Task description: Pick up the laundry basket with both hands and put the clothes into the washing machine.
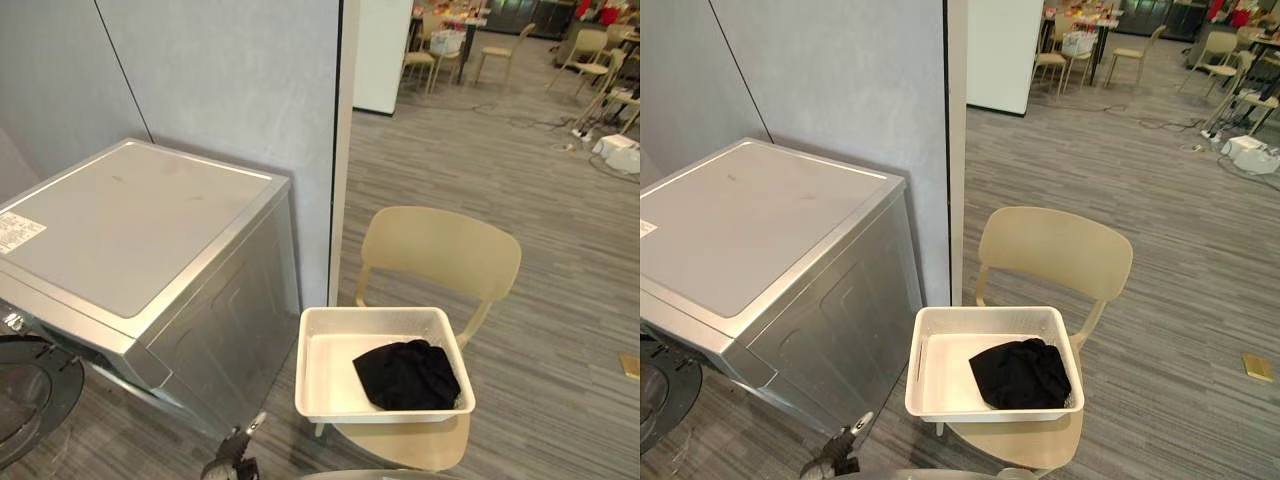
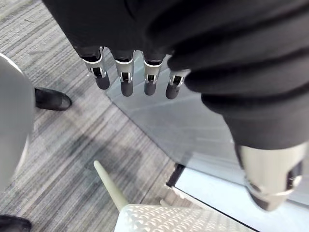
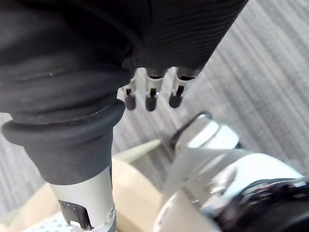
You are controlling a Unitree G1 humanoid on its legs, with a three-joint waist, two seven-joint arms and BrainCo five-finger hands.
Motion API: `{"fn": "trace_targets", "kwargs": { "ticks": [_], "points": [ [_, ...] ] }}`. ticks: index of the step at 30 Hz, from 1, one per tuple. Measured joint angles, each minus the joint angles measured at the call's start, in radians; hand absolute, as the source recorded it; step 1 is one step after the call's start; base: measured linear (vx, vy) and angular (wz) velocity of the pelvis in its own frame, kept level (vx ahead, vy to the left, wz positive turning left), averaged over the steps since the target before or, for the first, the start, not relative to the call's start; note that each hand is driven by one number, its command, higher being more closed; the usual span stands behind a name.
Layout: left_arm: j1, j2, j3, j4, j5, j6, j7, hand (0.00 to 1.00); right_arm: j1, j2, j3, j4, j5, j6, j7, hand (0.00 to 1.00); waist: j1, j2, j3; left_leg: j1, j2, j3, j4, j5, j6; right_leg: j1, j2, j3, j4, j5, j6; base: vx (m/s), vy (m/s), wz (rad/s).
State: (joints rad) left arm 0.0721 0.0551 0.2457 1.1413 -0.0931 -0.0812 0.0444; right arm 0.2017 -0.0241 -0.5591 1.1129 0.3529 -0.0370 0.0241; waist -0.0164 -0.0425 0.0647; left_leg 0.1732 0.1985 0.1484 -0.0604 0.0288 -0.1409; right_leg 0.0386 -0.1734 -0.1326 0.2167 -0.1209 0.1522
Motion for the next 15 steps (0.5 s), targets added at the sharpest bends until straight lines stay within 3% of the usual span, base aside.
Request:
{"fn": "trace_targets", "kwargs": {
  "ticks": [5,8,10,12,15],
  "points": [
    [0.034,-0.003,0.078,-0.012,-0.005,0.008,0.002,0.0,0.044,0.02,0.014,-0.322,0.041,-0.021,-0.025,0.0,0.001,0.005,-0.018,-0.025,0.013,0.006,-0.004,0.007,-0.017,0.011,0.019,-0.002,-0.08,0.049,-0.01,0.0,-0.009,-0.01],
    [0.065,-0.02,0.079,-0.059,-0.006,0.011,0.002,0.0,0.181,0.073,0.09,-0.806,0.058,-0.035,-0.069,0.0,-0.008,-0.003,-0.041,-0.042,0.012,0.019,-0.013,0.007,-0.019,0.01,0.018,-0.004,-0.115,0.069,-0.009,0.0,0.002,-0.01],
    [0.076,-0.026,0.076,-0.077,-0.006,0.013,0.002,0.0,0.203,0.095,0.099,-0.943,0.05,-0.037,-0.08,0.0,-0.015,0.007,-0.052,-0.045,0.011,0.021,-0.015,0.007,-0.019,0.013,0.018,-0.005,-0.122,0.076,-0.008,0.04,0.01,0.0],
    [0.084,-0.028,0.063,-0.091,0.01,0.01,0.002,0.0,0.203,0.114,0.113,-1.133,-0.028,-0.067,-0.104,0.0,-0.024,0.005,-0.056,-0.044,0.01,0.029,-0.02,0.007,-0.019,0.015,0.018,-0.001,-0.138,0.089,-0.006,0.02,0.014,-0.07],
    [0.083,-0.015,0.008,-0.091,0.03,0.006,0.006,0.0,0.166,0.103,0.122,-1.245,-0.11,-0.099,-0.136,0.0,-0.022,0.006,-0.057,-0.038,0.007,0.031,-0.028,0.01,-0.021,0.028,0.018,0.0,-0.161,0.1,-0.005,0.0,0.004,-0.01]
  ]
}}
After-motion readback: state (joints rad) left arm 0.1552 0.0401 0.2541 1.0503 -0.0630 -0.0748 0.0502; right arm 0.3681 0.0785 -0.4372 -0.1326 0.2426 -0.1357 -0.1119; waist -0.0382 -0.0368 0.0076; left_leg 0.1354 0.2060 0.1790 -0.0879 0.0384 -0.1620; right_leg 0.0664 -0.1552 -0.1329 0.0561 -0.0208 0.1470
